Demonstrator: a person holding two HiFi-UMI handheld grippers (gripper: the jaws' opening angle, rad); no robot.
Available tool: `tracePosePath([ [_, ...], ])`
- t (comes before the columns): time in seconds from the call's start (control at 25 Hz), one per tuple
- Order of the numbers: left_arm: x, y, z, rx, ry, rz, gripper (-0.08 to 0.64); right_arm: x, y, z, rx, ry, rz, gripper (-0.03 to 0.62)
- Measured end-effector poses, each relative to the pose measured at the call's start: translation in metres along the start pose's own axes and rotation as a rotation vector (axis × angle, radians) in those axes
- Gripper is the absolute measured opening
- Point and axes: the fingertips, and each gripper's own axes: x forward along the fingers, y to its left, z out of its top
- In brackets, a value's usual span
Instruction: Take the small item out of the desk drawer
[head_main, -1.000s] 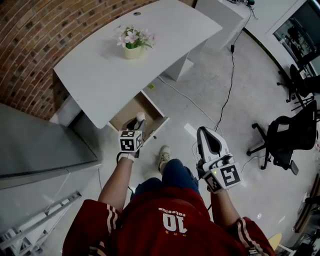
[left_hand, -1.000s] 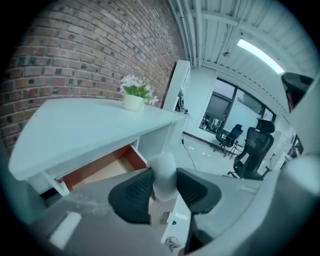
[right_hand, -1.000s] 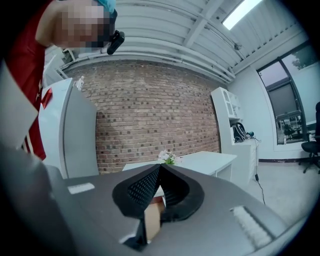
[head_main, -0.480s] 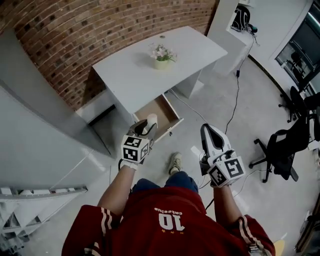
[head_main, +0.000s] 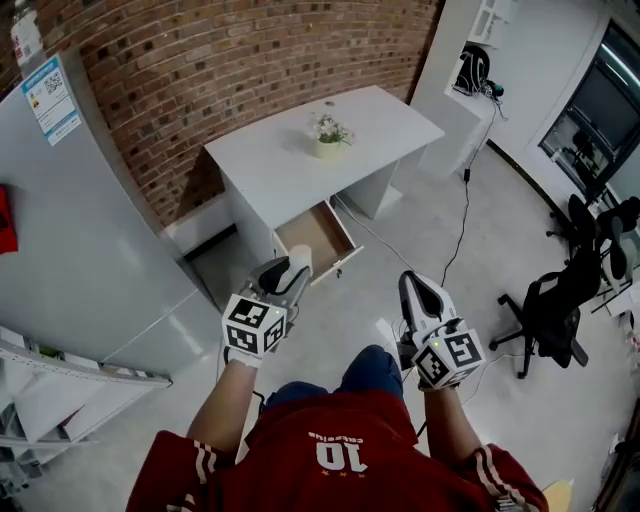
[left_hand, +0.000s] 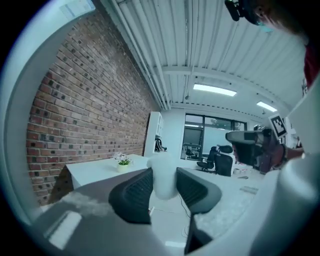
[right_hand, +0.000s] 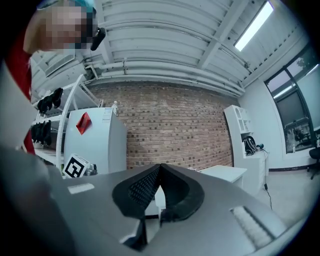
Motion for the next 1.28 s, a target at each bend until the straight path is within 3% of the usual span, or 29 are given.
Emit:
tracePosePath([
  [0.28, -0.018, -0.063, 0.011, 0.014, -0.011, 0.026, 0.161, -0.038, -0.019, 0.008, 0.016, 0.005, 0.065, 0.002],
  [0.48, -0.008, -0.117, 0.02, -0.003, -0.02, 0.056, 0.161, -0.075, -0.059, 0.019, 0.026, 0.023, 0.092, 0.002],
  [0.84, 0.006, -0.218, 0.044, 0.039, -0.04, 0.101, 0.161, -0.145, -0.129, 0.032, 0.049, 0.029, 0.12, 0.002],
  [1.08, -0.002, -0.242, 0.053, 0.071, -0.057, 0.185, 0.161, -0.161, -0.133, 0.03, 0.044, 0.049, 0.16, 0.002],
  [1.28, -0.007, -0.262, 0.044, 0.037, -0.069, 0.205, 0.161, -0.174, -0.136, 0.02, 0.03, 0.059, 0.184, 0.0],
])
